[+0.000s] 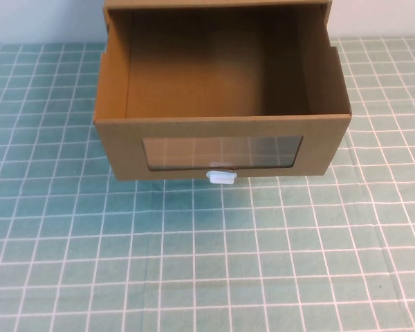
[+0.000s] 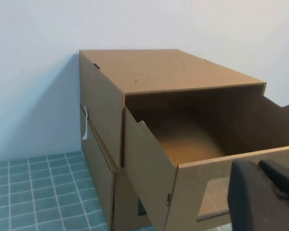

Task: Open the shoe box
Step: 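Pull the top drawer of the cardboard box fully open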

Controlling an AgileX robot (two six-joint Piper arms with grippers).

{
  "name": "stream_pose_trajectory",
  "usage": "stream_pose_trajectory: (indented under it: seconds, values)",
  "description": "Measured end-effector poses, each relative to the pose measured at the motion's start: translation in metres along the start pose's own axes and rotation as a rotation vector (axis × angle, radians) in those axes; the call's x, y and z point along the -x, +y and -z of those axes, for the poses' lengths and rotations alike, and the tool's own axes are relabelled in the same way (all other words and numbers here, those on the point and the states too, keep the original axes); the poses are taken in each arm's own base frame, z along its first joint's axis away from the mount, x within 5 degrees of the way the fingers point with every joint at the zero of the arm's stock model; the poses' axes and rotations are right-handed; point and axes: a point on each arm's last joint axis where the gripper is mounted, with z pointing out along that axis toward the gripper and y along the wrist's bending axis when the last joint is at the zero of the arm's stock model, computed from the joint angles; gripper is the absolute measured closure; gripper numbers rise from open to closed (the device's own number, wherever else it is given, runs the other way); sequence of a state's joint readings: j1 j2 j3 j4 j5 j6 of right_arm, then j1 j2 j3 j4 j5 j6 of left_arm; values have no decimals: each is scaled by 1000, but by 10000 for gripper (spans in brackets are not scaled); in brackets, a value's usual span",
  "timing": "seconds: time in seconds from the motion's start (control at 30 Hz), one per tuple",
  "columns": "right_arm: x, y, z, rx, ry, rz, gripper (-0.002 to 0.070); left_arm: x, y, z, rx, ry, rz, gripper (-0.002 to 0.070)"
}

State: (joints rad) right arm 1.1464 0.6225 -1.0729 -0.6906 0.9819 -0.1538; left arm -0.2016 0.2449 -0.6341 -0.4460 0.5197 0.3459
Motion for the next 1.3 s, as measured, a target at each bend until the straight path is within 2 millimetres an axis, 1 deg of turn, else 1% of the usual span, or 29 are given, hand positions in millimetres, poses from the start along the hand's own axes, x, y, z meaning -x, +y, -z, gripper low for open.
stream_pose_trajectory:
  seconds: [0.37, 0.47, 0.53, 0.63, 0.7, 0.8, 0.93, 1.07, 1.23, 1.3]
  values:
    - [0, 0, 0, -1, 0, 1, 689, 0, 0, 0, 1, 0, 0, 680]
    - [0, 0, 0, -1, -1, 1, 689, -8, 1, 0, 8, 6, -5, 680]
    - [0, 0, 0, -2, 0, 1, 689, -17, 4, 2, 42, 8, -61, 680]
    - [0, 0, 0, -2, 0, 1, 689, -33, 12, 2, 116, -13, -159, 680]
    - [0, 0, 0, -3, 0, 2, 689, -47, 15, 0, 146, -37, -179, 680]
    - [0, 0, 0, -3, -2, 2, 689, -74, 21, -3, 182, -62, -209, 680]
    - [0, 0, 0, -3, -2, 2, 689, -118, 26, -8, 208, -71, -248, 680]
    - [0, 0, 0, -3, -2, 2, 689, -160, 30, -15, 204, 22, -201, 680]
    - [0, 0, 0, -3, -2, 2, 689, -184, 30, -13, 194, 230, -126, 680]
    - [0, 0, 0, -3, -2, 2, 689, -189, 31, -12, 203, 287, -122, 680]
